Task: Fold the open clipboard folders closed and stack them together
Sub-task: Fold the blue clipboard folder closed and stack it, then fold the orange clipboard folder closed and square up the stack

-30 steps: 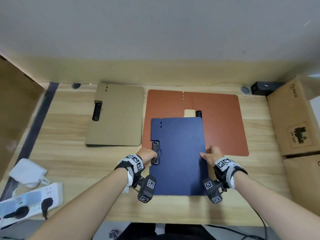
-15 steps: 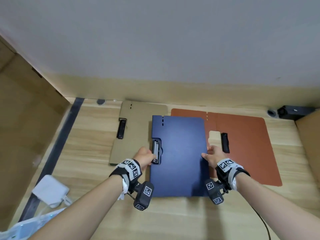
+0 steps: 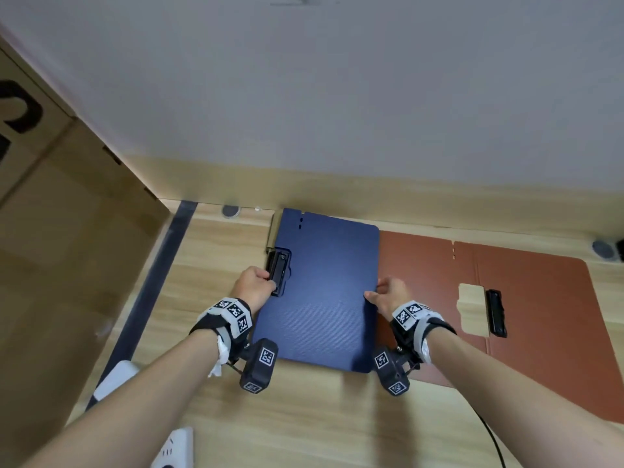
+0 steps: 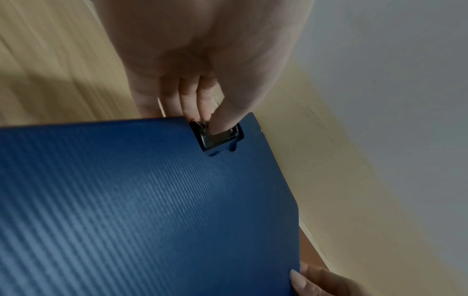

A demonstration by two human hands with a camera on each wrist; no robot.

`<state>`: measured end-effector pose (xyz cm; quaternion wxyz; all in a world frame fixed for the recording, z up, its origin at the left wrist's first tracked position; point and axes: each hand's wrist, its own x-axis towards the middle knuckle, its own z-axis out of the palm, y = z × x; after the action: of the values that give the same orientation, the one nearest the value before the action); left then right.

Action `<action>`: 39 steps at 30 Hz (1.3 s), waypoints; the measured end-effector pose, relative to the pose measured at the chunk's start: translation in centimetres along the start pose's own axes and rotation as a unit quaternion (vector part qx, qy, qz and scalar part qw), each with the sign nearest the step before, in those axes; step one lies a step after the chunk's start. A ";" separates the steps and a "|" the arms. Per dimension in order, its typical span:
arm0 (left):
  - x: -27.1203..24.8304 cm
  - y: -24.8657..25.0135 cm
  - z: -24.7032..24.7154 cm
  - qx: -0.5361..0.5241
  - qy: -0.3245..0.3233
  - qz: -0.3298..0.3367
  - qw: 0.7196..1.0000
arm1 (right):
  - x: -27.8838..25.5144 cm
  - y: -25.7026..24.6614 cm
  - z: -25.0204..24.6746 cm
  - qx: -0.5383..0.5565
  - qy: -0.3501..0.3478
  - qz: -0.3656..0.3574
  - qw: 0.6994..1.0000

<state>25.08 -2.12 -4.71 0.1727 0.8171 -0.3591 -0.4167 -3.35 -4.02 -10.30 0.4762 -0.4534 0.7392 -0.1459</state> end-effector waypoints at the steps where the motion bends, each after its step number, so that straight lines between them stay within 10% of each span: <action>1: 0.5 -0.1 -0.2 0.000 0.006 0.000 1.000 | 0.2 -0.4 0.3 -0.014 -0.001 -0.004 1.000; 24: -1.5 1.4 1.5 0.062 0.088 0.108 0.988 | -1.6 3.2 -4.0 -0.126 0.078 -0.087 0.985; 39: -13.2 1.6 16.1 0.107 -0.213 0.112 0.965 | -8.9 17.4 -13.3 -0.191 0.100 0.008 0.976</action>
<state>6.23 6.70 -5.99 0.0490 0.6776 -0.5197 -0.5180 -22.51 9.81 -9.76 0.3058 -0.5135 0.8006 -0.0426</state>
